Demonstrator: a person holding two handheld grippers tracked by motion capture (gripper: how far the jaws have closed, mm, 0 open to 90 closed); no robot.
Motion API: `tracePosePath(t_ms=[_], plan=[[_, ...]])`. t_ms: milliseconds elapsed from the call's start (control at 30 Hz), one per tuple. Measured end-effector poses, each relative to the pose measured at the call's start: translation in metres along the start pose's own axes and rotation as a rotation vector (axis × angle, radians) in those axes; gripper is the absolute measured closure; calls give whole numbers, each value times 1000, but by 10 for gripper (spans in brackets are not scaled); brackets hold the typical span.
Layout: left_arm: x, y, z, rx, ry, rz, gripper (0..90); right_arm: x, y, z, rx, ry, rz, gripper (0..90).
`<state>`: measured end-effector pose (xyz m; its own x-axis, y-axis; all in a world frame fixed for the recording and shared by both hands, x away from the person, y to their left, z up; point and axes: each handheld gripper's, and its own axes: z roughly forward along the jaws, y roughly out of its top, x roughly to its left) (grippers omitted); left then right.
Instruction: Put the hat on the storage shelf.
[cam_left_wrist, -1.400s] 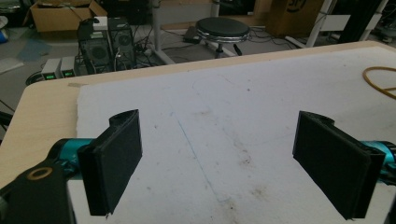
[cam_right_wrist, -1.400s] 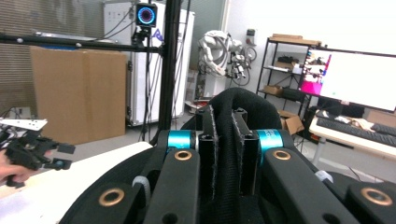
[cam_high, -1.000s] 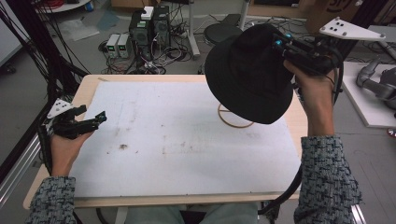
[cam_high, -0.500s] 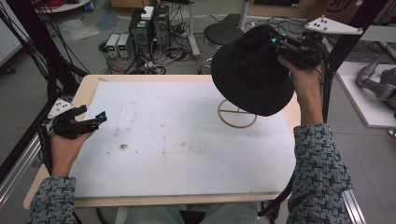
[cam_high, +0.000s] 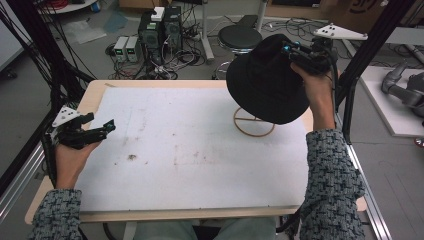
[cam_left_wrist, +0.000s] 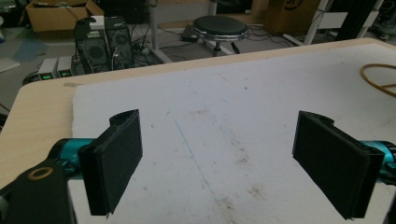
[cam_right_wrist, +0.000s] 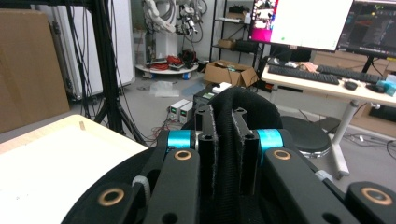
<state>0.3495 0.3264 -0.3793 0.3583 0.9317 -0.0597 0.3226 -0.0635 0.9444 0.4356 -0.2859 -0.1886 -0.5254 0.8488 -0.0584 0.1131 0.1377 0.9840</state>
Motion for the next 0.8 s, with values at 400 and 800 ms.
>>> tracePosePath(t_ms=[400,800], plan=[[1,0,0,-2,-3,-3,162,1,-7,18,80,-13,22,839],[0,1,0,-4,-5,0,162,3,-11,26,124,9,35,837]])
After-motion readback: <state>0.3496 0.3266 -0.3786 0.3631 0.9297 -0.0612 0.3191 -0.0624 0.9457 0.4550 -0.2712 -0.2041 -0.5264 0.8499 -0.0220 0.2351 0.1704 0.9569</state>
